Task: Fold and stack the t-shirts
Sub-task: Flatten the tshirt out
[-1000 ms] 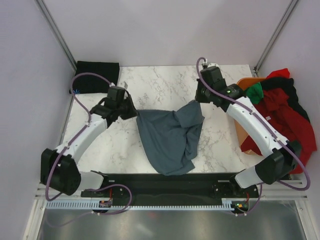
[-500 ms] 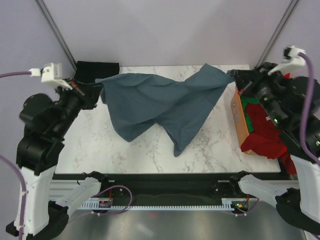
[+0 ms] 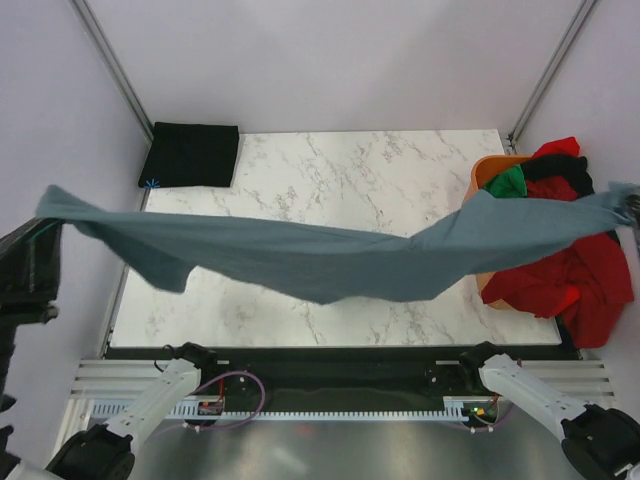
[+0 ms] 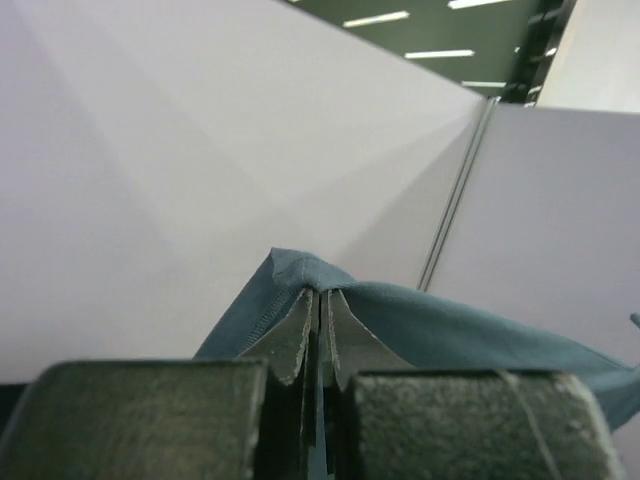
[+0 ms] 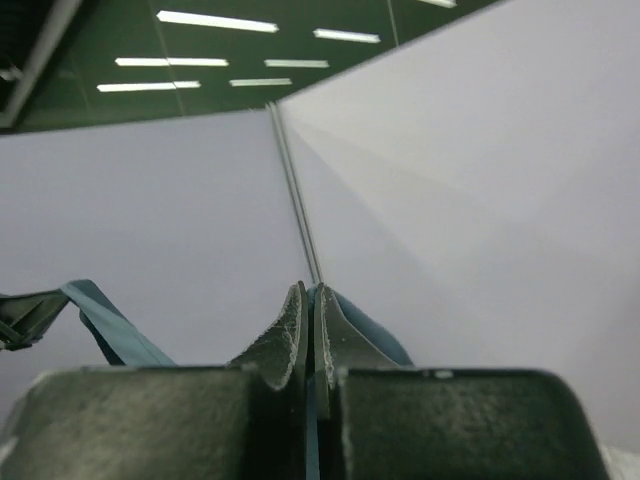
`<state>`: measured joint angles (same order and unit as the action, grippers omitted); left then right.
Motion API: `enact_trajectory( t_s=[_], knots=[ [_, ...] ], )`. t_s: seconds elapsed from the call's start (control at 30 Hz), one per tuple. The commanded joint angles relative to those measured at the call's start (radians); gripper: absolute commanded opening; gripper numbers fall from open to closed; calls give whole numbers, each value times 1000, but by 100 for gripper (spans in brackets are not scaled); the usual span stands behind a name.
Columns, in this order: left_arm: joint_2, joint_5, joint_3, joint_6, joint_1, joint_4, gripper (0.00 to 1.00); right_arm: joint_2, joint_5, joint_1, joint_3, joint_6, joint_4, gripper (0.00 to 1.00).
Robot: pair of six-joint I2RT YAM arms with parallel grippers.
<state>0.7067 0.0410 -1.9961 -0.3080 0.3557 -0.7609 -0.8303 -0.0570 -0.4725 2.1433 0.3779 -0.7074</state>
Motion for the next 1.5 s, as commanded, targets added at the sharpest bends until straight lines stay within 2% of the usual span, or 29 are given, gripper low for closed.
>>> enact_trajectory(
  t_s=[0.0,0.13,0.3,0.4,0.57,0.67,0.73,0.77,0.83,0.9,0.97,1.0,1.03,1.07,1.1,1.13,1.23,1.37,1.47],
  knots=[
    [-4,0,-96,81,2,32,3,-19,-86,11,146,1,69,0],
    [-6,11,-142,101,3,34,6,-65,-116,15,244,7,78,0],
    [0,63,-61,139,3,35,10,-98,-124,26,126,7,167,0],
    [26,153,49,153,5,44,10,-156,-97,26,38,-17,206,0],
    [128,331,249,184,3,78,9,-285,51,26,-95,-120,252,0],
    [244,421,351,211,3,128,4,-461,188,29,-164,-178,261,0],
    [321,433,460,228,-14,201,3,-547,203,55,-207,-191,307,0],
    [354,419,494,228,-32,237,3,-637,186,95,-226,-185,333,0],
    [471,309,545,187,-156,288,2,-738,180,136,-266,-160,416,0],
    [554,211,568,107,-303,322,2,-916,134,196,-231,-113,460,0],
    [703,128,595,83,-354,365,2,-1111,108,228,-166,-94,468,0],
    [771,52,571,84,-409,367,4,-1179,106,233,-61,-96,427,20],
    [833,1,548,86,-426,354,23,-1248,127,235,13,-93,380,39],
    [894,-66,509,73,-441,324,41,-1365,140,238,85,-89,332,66],
    [1031,-201,405,60,-474,274,53,-1407,176,241,204,-82,247,98],
    [1080,-232,360,47,-478,203,62,-1431,183,239,229,-67,224,98],
    [1123,-297,338,30,-477,186,89,-1371,210,238,82,-42,264,98],
    [1027,-267,422,7,-474,173,89,-1119,209,229,-318,-11,351,98],
    [917,-265,545,-19,-472,175,86,-991,145,209,-526,44,359,98]
  ],
)
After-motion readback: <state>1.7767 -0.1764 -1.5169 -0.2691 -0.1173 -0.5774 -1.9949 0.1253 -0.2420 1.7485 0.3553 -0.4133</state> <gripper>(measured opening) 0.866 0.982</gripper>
